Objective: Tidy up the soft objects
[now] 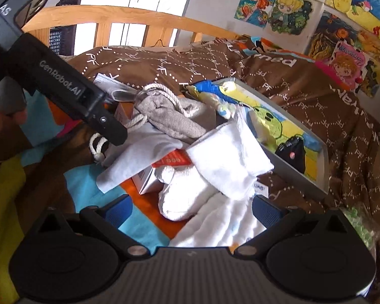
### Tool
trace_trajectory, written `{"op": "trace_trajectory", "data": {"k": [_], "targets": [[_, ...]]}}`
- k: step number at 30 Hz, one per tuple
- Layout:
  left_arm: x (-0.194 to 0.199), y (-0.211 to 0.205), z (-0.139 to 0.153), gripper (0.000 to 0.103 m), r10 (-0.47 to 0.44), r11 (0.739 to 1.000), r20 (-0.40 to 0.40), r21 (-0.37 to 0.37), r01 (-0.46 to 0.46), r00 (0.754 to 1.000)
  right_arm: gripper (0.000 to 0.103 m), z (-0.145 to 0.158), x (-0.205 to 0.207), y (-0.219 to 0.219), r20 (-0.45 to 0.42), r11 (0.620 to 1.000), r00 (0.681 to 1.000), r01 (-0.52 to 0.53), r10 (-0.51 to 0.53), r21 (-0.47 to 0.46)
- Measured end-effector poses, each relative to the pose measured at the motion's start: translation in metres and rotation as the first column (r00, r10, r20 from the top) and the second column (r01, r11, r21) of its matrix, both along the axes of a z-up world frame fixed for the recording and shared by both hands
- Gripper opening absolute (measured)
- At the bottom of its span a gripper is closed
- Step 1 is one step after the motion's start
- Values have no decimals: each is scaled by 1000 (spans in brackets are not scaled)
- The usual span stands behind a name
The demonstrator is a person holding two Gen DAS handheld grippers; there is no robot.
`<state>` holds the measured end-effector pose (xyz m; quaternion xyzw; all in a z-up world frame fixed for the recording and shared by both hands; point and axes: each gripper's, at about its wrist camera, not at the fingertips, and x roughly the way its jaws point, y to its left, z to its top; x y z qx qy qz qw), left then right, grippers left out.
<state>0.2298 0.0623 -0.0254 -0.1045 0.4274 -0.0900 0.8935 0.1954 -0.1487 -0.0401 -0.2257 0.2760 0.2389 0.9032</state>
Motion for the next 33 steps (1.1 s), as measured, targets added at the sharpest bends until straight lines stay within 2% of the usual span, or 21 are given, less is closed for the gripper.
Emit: {"op": "trace_trajectory", "data": {"k": [3,8,11,13,15,18,23,27,30,33], "targets": [[4,1,-2,102,-8,1000,3,-22,8,1000,102,-3,3,4,-1,1000,1000,5,-5,-6],[9,10,-10,99,-2,984,-34,-175,-4,999,96,-8,7,14,22,999,999,37,-36,-33],[7,8,-12,93,-26,977,-75,-215,9,997,93,-11,6,18,54,997,998,43,-39,-67],[-1,2,-5,92,-62,973,-46,-224,50,997,91,-14,7,17,54,996,998,46,-42,-76],[-7,-6,0,92,-139,962,-3,-240,134,990,90,-17,9,15,37,996,998,50,-47,-75],[-5,-14,-7,89,-198,942,-19,-279,185,980,88,-21,10,11,27,995,998,63,-61,-76],[9,-13,-36,88,-137,955,-130,-280,96,982,86,-22,6,8,19,998,999,42,-42,-41],[20,-11,-45,88,-103,940,-156,-337,45,982,82,-23,9,14,28,998,999,45,-44,-33],[27,-12,-49,88,-92,915,-151,-404,23,984,78,-25,11,18,31,996,997,68,-66,-51],[34,-6,-56,88,-42,864,-182,-501,-56,982,73,-27,10,21,53,994,996,80,-76,-75]]}}
